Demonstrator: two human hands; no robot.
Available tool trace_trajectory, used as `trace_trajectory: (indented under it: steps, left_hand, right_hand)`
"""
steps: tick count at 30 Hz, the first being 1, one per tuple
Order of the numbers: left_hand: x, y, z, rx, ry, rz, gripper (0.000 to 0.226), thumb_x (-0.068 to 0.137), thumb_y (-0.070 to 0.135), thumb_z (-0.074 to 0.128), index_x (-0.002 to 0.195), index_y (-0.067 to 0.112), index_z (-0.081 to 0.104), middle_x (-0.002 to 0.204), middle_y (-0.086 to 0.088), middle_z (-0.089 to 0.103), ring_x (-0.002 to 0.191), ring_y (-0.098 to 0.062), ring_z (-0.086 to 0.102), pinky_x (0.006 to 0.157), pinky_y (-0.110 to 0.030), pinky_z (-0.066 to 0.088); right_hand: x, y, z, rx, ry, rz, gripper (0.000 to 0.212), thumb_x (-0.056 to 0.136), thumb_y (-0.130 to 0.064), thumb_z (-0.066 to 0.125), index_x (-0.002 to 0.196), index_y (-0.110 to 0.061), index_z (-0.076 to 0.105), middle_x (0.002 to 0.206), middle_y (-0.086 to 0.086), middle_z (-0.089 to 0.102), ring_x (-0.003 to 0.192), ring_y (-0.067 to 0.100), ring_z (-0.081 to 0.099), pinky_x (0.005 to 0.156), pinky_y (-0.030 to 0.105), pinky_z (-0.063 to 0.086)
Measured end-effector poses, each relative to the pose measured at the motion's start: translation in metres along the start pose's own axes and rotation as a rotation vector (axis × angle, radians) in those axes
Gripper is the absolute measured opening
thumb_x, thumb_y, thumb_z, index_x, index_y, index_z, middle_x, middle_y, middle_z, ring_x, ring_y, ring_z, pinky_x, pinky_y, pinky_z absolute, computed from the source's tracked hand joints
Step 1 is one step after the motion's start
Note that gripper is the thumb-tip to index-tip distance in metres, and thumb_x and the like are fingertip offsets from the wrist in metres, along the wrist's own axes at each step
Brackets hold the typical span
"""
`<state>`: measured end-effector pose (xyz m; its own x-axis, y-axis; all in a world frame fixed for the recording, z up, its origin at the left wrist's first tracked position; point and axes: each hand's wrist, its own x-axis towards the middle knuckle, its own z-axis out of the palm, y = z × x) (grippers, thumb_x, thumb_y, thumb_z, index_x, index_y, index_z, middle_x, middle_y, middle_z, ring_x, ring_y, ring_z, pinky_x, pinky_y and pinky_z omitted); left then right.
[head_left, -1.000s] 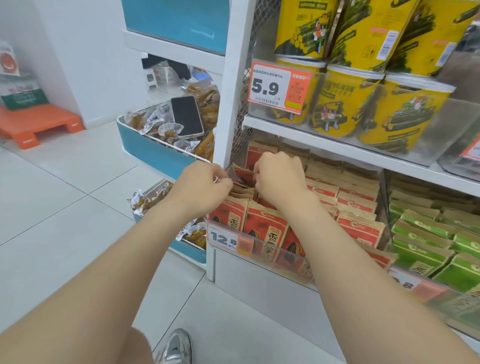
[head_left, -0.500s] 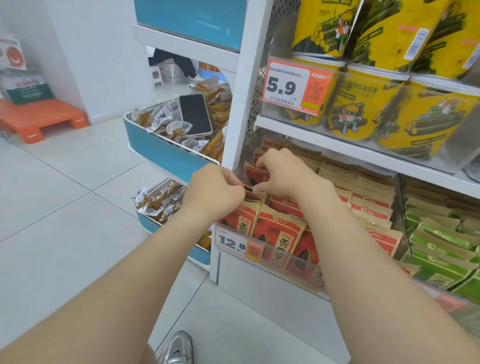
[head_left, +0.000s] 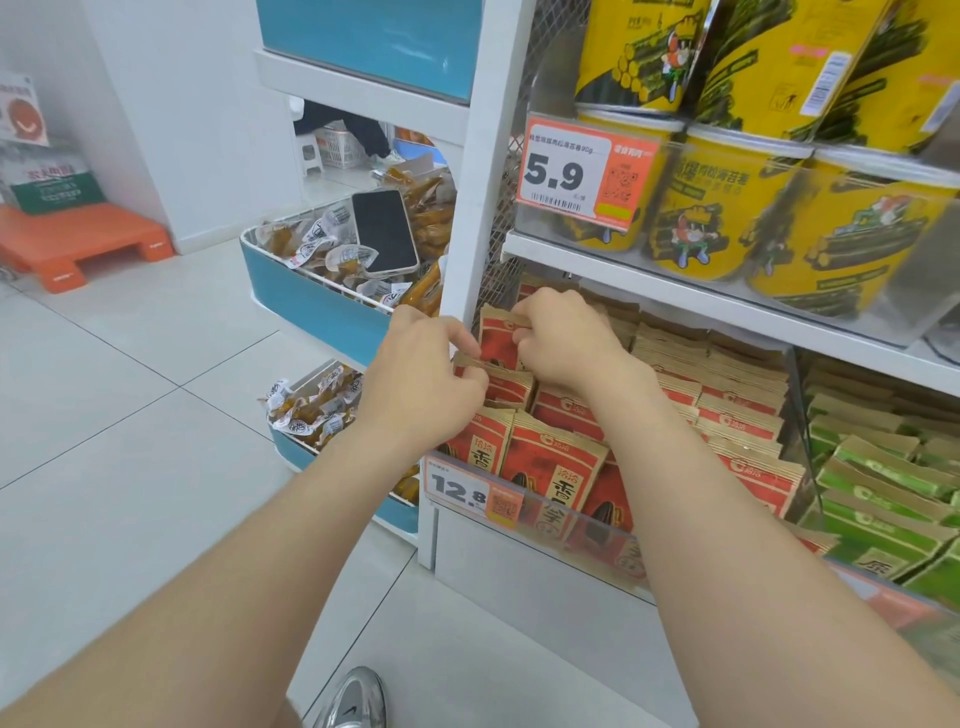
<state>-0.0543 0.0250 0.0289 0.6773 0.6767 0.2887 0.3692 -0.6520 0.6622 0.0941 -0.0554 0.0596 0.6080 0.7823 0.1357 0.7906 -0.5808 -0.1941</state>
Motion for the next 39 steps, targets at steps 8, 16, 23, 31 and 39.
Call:
trace_trajectory:
  steps: [8, 16, 23, 31, 39]
  left_hand:
    - [-0.004, 0.006, 0.004, 0.224, -0.072, 0.145, 0.047, 0.099, 0.013, 0.045, 0.142, 0.027, 0.061, 0.15, 0.006, 0.05, 0.133, -0.024, 0.033, 0.096, -0.041, 0.023]
    - [-0.003, 0.001, 0.007, 0.258, -0.143, 0.133, 0.044, 0.105, 0.019, 0.034, 0.127, 0.028, 0.072, 0.143, 0.012, 0.058, 0.122, -0.022, 0.035, 0.092, -0.042, 0.02]
    - [-0.005, 0.004, 0.006, 0.264, -0.14, 0.129, 0.045, 0.106, 0.018, 0.033, 0.128, 0.028, 0.072, 0.145, 0.01, 0.057, 0.121, -0.023, 0.036, 0.093, -0.042, 0.02]
    - [-0.007, 0.007, 0.005, 0.283, -0.137, 0.094, 0.043, 0.105, 0.019, 0.035, 0.122, 0.028, 0.073, 0.143, 0.006, 0.063, 0.116, -0.022, 0.037, 0.091, -0.044, 0.022]
    - [-0.009, 0.022, 0.001, 0.208, -0.091, -0.017, 0.037, 0.105, 0.022, 0.042, 0.121, 0.03, 0.075, 0.123, -0.002, 0.07, 0.124, -0.029, 0.047, 0.093, -0.046, 0.025]
  right_hand:
    - [-0.005, -0.003, 0.002, 0.112, -0.287, 0.07, 0.047, 0.107, -0.045, 0.034, 0.072, -0.02, 0.053, 0.078, 0.0, 0.058, 0.09, 0.029, 0.056, 0.1, 0.051, 0.043]
    - [0.0, 0.005, 0.008, 0.223, 0.158, 0.188, 0.018, 0.094, -0.007, 0.065, 0.11, -0.006, 0.072, 0.114, 0.015, 0.068, 0.105, 0.036, 0.065, 0.082, 0.038, 0.055]
    - [0.007, 0.011, 0.015, -0.023, 0.101, 0.247, 0.022, 0.093, -0.014, 0.075, 0.114, -0.009, 0.069, 0.125, 0.016, 0.061, 0.109, 0.042, 0.066, 0.088, 0.045, 0.055]
    - [0.002, 0.011, 0.014, -0.194, 0.166, 0.109, 0.016, 0.096, -0.016, 0.074, 0.111, -0.017, 0.079, 0.112, 0.011, 0.073, 0.109, 0.036, 0.068, 0.082, 0.04, 0.05]
    - [-0.042, 0.019, -0.006, -0.223, 0.29, -0.129, 0.019, 0.104, -0.023, 0.057, 0.103, -0.022, 0.076, 0.095, 0.004, 0.073, 0.088, 0.033, 0.071, 0.064, 0.035, 0.047]
